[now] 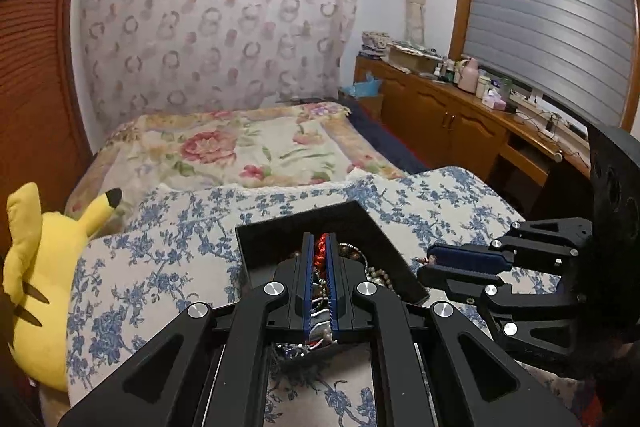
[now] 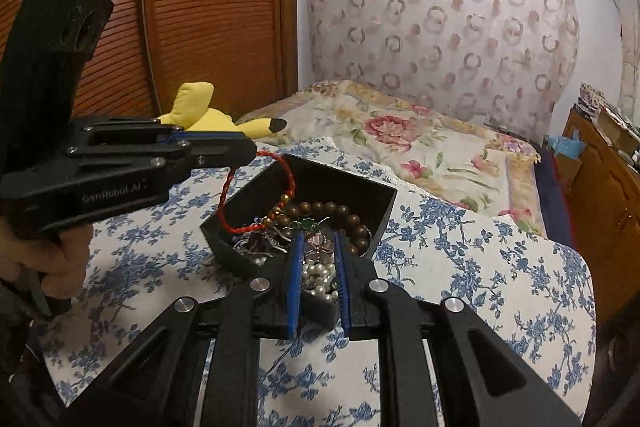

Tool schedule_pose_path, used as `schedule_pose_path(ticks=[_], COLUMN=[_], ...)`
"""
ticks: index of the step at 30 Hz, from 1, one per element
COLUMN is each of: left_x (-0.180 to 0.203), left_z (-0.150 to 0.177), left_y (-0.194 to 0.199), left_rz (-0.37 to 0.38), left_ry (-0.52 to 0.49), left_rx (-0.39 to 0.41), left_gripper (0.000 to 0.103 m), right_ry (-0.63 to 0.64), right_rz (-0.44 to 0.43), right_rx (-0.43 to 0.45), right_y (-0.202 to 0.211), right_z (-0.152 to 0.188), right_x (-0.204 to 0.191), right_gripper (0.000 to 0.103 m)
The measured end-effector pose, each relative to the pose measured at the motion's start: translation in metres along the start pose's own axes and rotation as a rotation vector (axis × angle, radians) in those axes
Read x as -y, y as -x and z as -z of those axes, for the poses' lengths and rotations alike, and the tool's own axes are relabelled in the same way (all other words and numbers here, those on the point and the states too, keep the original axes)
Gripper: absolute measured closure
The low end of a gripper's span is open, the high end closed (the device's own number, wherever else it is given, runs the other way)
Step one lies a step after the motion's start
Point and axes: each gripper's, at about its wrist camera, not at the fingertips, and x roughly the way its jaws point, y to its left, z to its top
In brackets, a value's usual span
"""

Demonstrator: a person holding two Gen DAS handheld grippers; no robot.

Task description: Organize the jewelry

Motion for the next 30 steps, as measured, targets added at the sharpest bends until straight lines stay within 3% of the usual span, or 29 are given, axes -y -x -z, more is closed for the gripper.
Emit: schedule_pose_path(ticks=[6, 12, 15, 19, 21, 25, 30], left_x=[-0.008, -0.015, -0.015, -0.009, -0.006, 0.0, 0.006], left_z=[0.004, 0.008, 0.01, 0.014, 0.018, 0.026, 0.039], left_y=[-0.007, -0.003, 0.001, 0.011, 0.019, 0.04, 0.06], left_rz=[-0.033, -0.063, -0.084, -0.115, -0.13, -0.168, -0.187], left_ry=[0.012, 0.026, 0.028, 0.008, 0.0, -0.002, 0.034], left_rx=[-0.02, -0.018, -0.01, 0.008, 0.028, 0.069, 0.087], left_gripper=[0.098, 0.083, 0.069, 0.044, 0.03, 0.011, 0.008], right_ry=[-0.012, -0.024, -0.039, -0.058, -0.069, -0.1, -0.135], right_rz=[-0.018, -0.001, 0.009, 0.017, 0.019, 0.029, 0.066], right_rx=[-0.017, -0.024, -0.016, 0.023, 0.047, 0.102, 0.163], right_y=[-0.018, -0.022, -0.017, -0.001, 0.009, 0.035, 0.069], right_z=[-0.003, 0.001, 0.004, 0.008, 0.01, 0.015, 0.028], right_x=[0.002, 0.008, 0.011, 0.012, 0.01, 0.008, 0.001], right_gripper=[0.086, 0.085, 0.085, 0.07, 0.068, 0.044, 0.024])
